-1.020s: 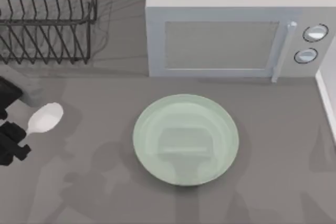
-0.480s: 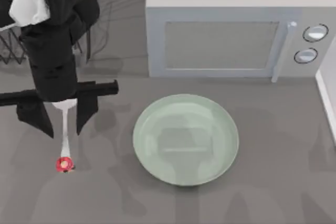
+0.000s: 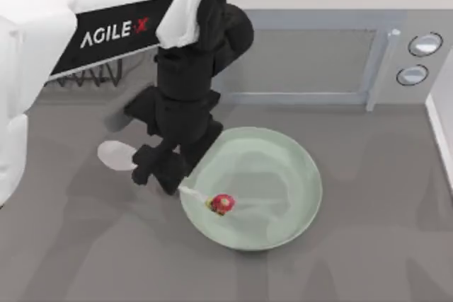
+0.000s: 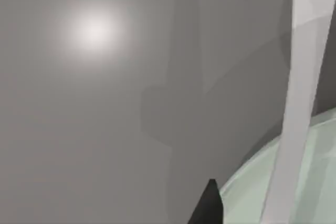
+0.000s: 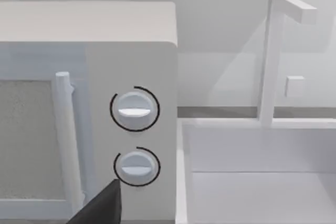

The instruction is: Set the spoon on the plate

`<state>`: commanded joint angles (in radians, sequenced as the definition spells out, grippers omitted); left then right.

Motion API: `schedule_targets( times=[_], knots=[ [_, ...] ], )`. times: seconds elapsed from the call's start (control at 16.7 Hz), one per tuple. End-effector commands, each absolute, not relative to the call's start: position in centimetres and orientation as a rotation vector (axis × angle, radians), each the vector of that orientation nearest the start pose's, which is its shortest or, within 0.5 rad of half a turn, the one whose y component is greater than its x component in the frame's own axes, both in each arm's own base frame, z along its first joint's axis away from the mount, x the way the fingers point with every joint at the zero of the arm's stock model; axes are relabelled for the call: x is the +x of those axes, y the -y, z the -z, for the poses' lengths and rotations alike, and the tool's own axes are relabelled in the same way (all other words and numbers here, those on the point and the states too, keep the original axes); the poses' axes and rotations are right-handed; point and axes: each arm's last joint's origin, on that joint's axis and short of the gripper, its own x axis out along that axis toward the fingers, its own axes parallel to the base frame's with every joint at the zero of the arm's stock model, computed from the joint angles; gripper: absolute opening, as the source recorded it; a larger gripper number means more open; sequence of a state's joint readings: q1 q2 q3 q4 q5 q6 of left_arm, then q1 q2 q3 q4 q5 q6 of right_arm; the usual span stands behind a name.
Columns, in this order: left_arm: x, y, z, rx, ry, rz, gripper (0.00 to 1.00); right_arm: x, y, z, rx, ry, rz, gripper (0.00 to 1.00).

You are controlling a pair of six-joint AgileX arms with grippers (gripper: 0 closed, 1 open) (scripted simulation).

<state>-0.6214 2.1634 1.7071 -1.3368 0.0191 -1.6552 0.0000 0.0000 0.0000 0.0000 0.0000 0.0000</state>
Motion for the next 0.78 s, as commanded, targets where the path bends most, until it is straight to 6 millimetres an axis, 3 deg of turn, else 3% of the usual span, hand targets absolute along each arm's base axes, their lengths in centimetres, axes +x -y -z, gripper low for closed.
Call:
schedule_targets(
  times=[0.24, 0.42, 0.78],
  knots=[
    [32.3, 27.1, -17.0, -0.934, -1.338, -1.154, 0.00, 10.6, 0.1, -16.0, 0.000, 0.000, 0.000, 1.00],
    [32.0, 29.1, -17.7, -1.093, -1.247, -1.202, 0.00, 10.6, 0.1, -16.0, 0.000, 0.000, 0.000, 1.00],
    [31.9, 30.1, -18.2, -1.186, -1.198, -1.217, 0.00, 10.6, 0.1, -16.0, 0.000, 0.000, 0.000, 1.00]
  ],
)
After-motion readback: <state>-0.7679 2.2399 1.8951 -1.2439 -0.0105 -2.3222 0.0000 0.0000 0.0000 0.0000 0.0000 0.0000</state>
